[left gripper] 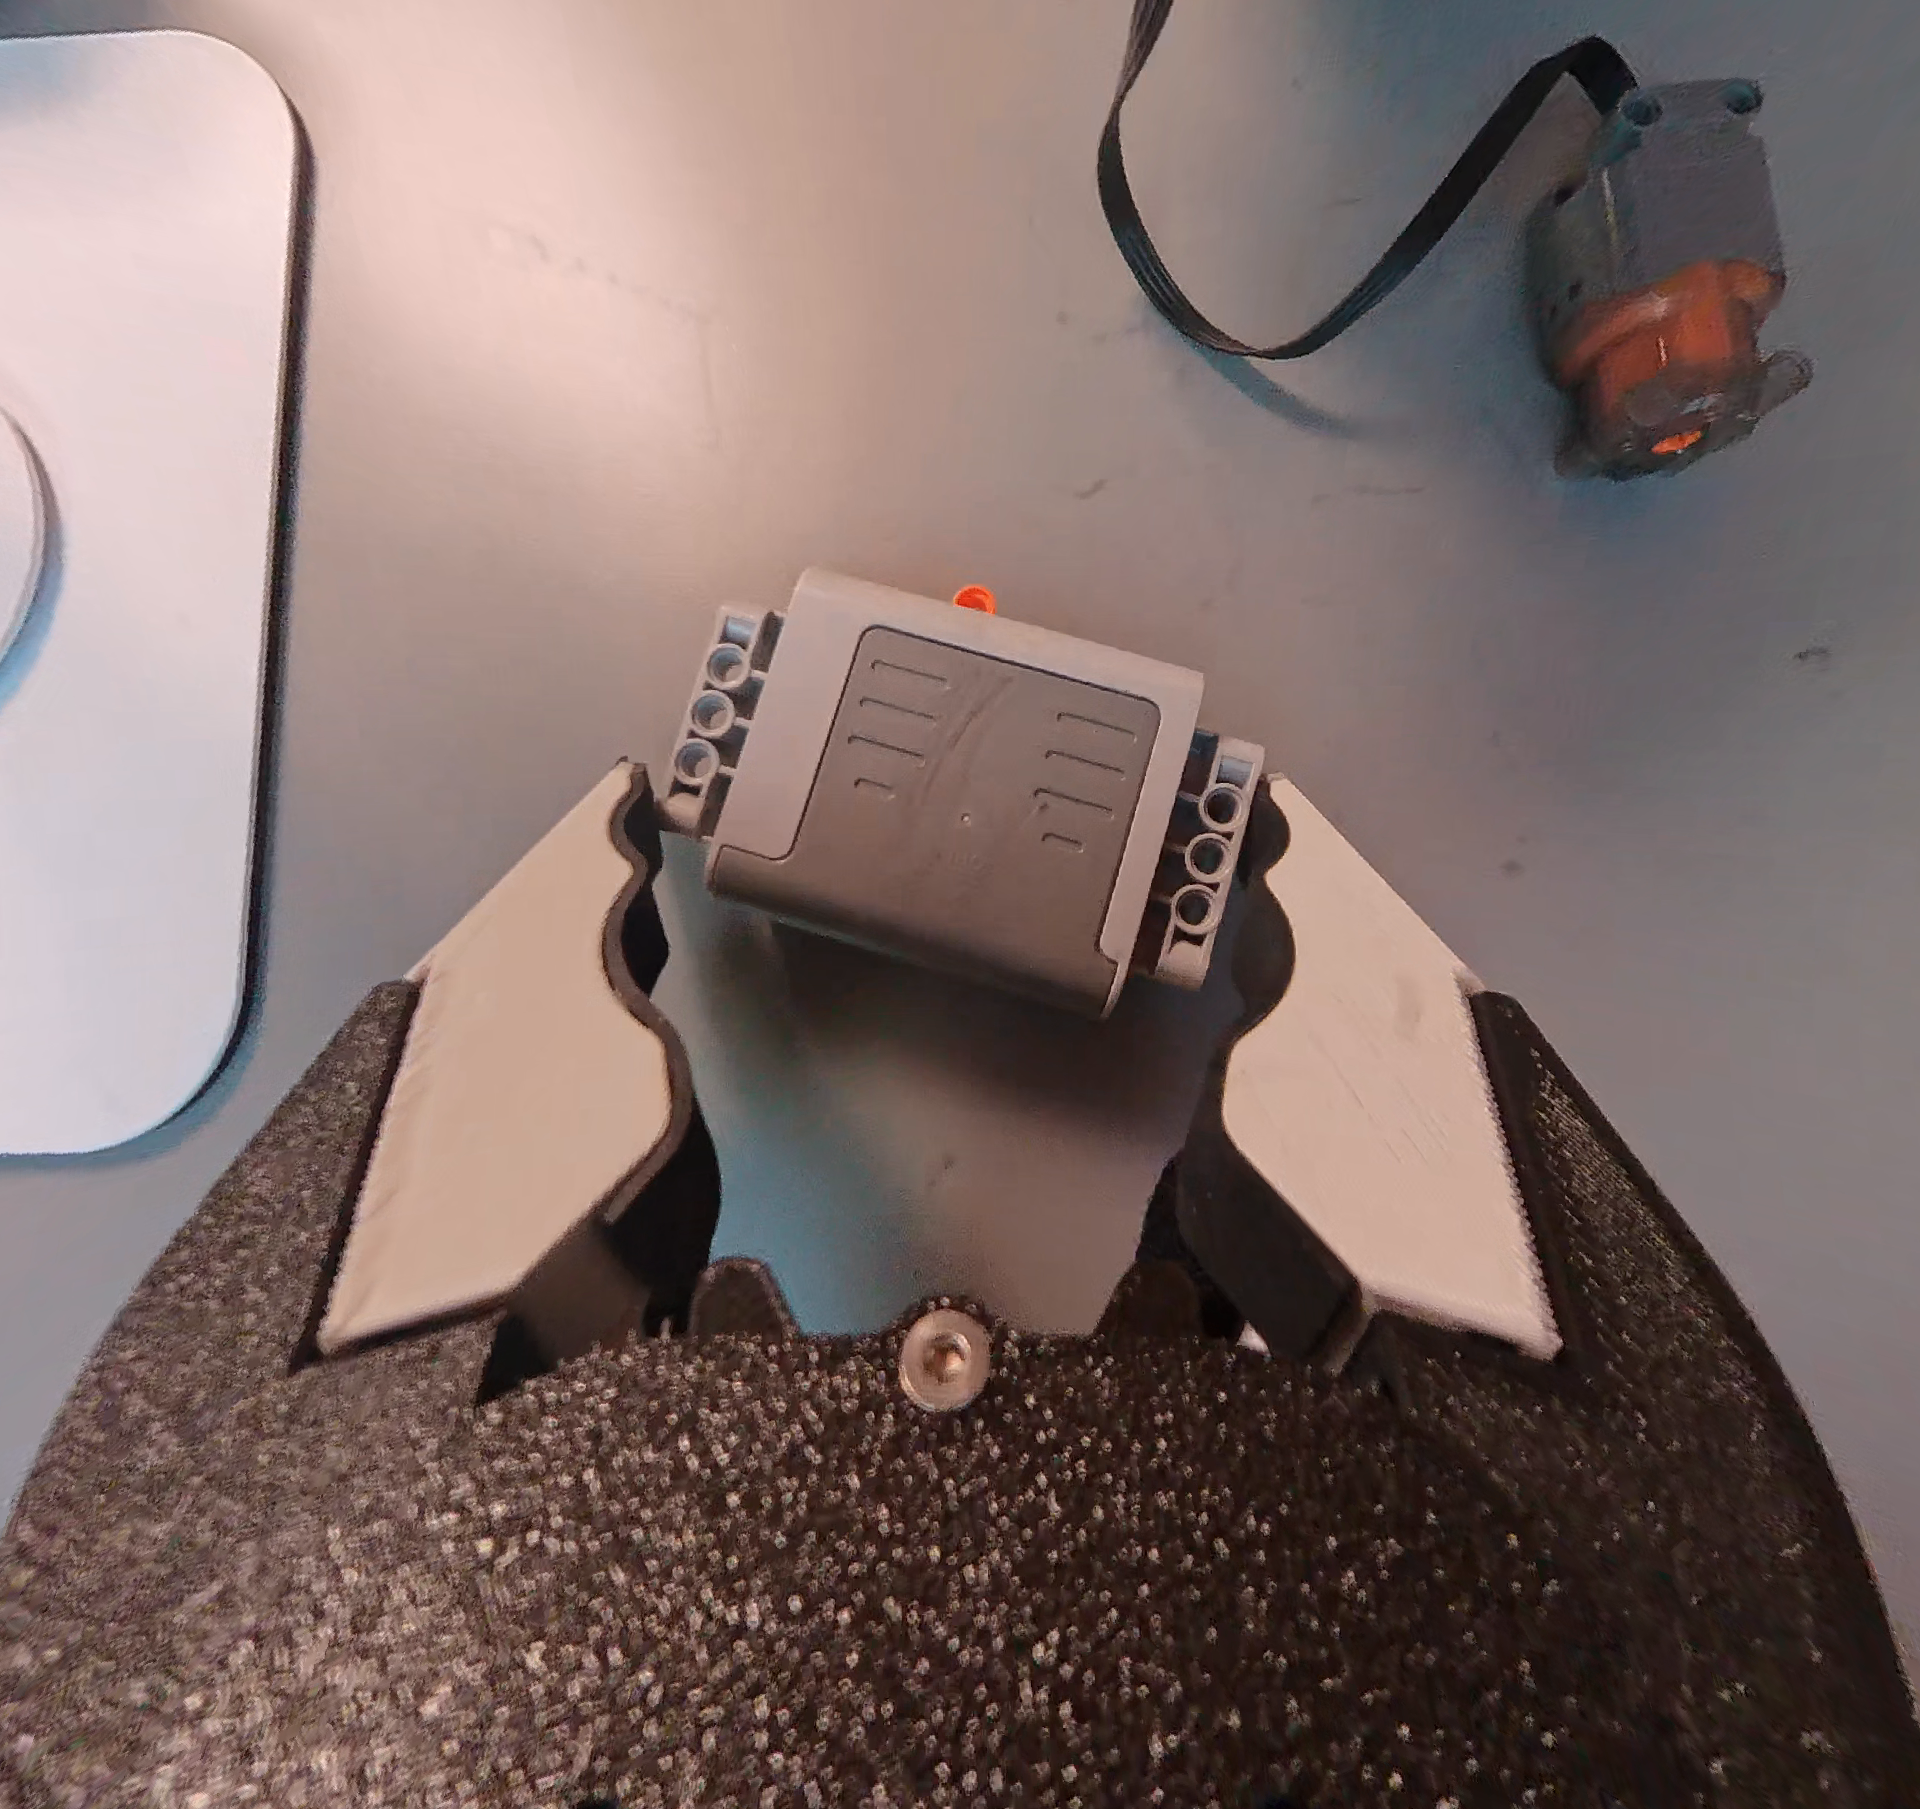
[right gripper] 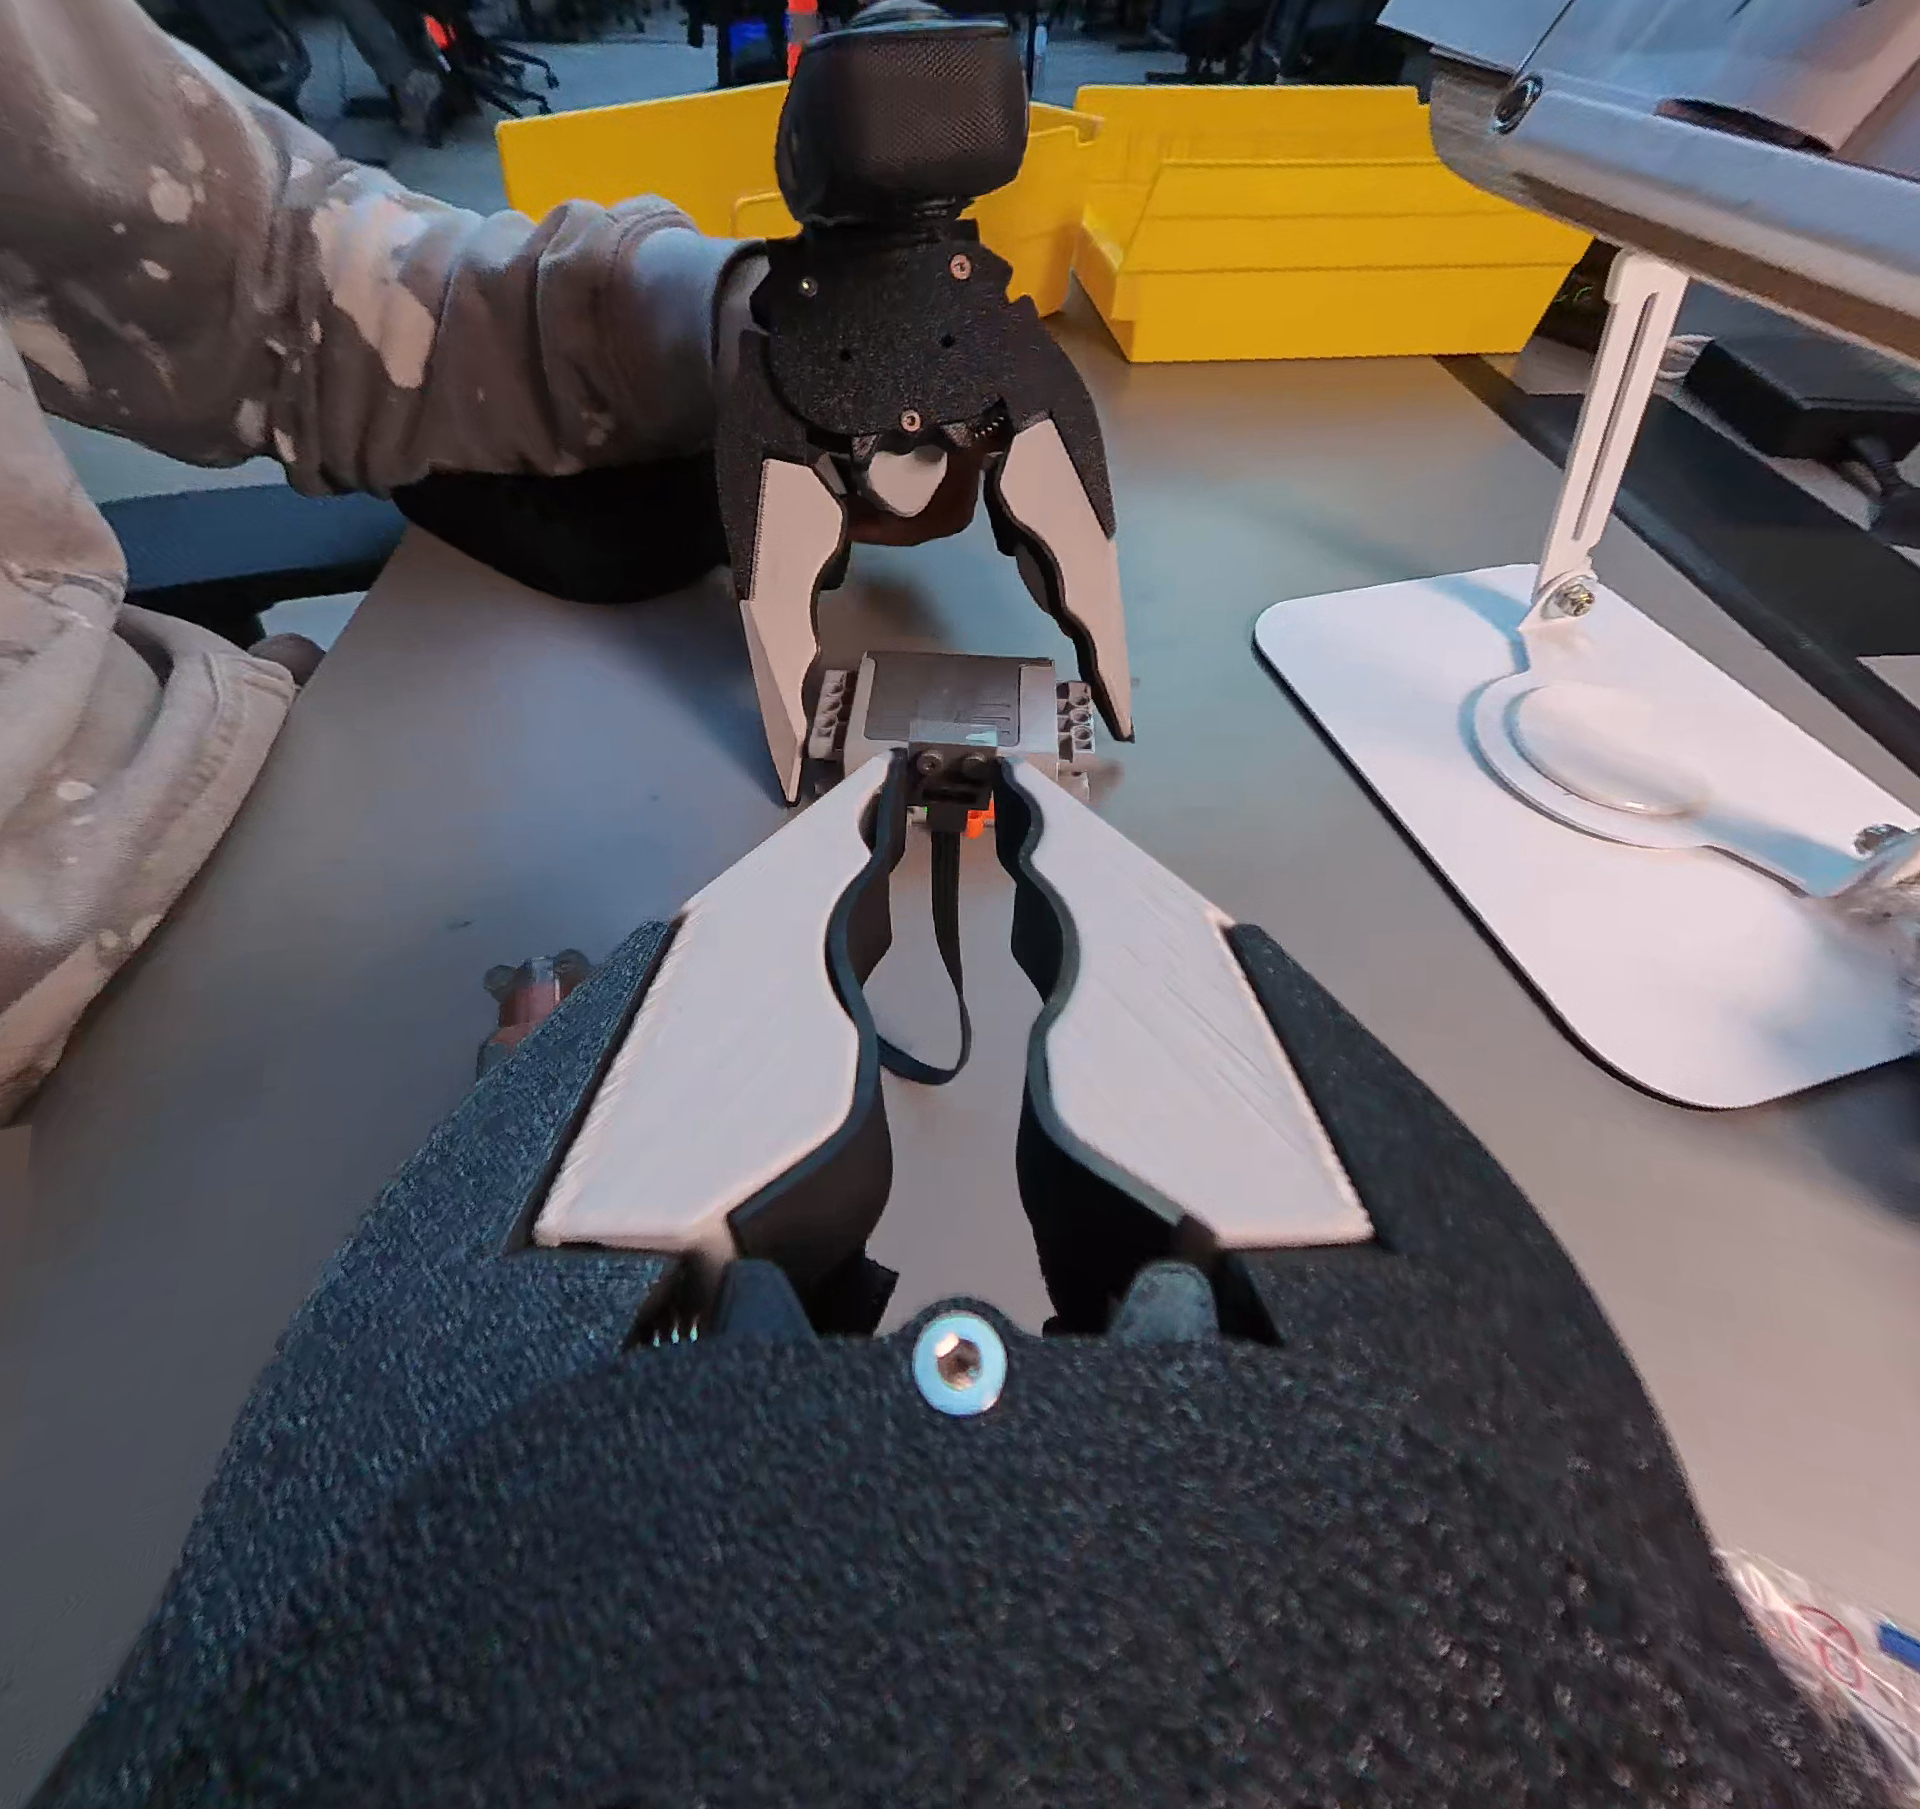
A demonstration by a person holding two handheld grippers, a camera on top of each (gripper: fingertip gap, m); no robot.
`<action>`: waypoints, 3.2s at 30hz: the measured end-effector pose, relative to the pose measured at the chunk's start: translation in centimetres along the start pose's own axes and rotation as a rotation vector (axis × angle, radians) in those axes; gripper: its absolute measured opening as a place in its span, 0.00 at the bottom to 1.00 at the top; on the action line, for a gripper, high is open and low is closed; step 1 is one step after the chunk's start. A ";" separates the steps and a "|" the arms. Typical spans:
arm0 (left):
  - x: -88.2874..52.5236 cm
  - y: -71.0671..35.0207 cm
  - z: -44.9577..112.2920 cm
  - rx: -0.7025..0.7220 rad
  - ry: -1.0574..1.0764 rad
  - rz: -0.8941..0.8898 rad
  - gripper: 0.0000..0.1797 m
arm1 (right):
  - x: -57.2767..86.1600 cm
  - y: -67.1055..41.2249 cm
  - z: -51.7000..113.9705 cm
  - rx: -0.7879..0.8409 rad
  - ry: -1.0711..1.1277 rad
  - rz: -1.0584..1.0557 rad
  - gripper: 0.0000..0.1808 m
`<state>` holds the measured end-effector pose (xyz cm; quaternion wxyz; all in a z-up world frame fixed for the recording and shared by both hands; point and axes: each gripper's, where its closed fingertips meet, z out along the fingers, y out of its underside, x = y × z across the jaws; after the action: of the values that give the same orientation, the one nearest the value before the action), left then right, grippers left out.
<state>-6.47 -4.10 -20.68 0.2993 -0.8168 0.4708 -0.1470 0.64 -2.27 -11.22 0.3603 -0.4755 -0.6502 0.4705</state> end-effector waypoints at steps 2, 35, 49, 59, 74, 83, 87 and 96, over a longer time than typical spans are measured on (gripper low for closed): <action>0.2 -0.2 0.1 -0.009 0.021 0.027 0.60 | -0.3 0.3 0.2 -0.017 -0.013 0.008 0.09; 1.5 -5.4 -0.4 0.359 0.052 -0.126 0.59 | -2.4 2.9 3.6 -0.175 -0.030 0.084 0.09; 1.9 -2.7 1.5 0.167 0.010 -0.025 0.59 | -1.3 5.6 2.8 -0.325 0.010 0.069 0.09; 1.6 -2.0 -0.3 -0.175 0.007 0.161 0.61 | -1.1 7.5 2.6 -0.427 0.020 0.065 0.09; 2.2 -0.2 0.8 -0.794 0.159 0.424 0.60 | 2.0 7.6 -0.9 -0.340 0.048 0.227 0.08; 2.2 -3.2 0.8 -0.169 0.138 0.090 0.59 | 1.3 6.7 -0.6 -0.319 0.030 0.184 0.09; 2.0 -5.8 -0.3 0.273 0.088 -0.104 0.59 | 0.9 5.6 -0.3 -0.266 0.005 0.182 0.09; 3.9 -3.6 0.2 0.267 0.020 0.009 0.59 | 0.7 5.1 0.1 -0.234 0.012 0.190 0.09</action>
<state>-1.93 -6.01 -18.79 0.4013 -0.7661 0.4535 -0.2154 1.77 -1.08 -16.08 0.2603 -0.5764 -0.6506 0.4204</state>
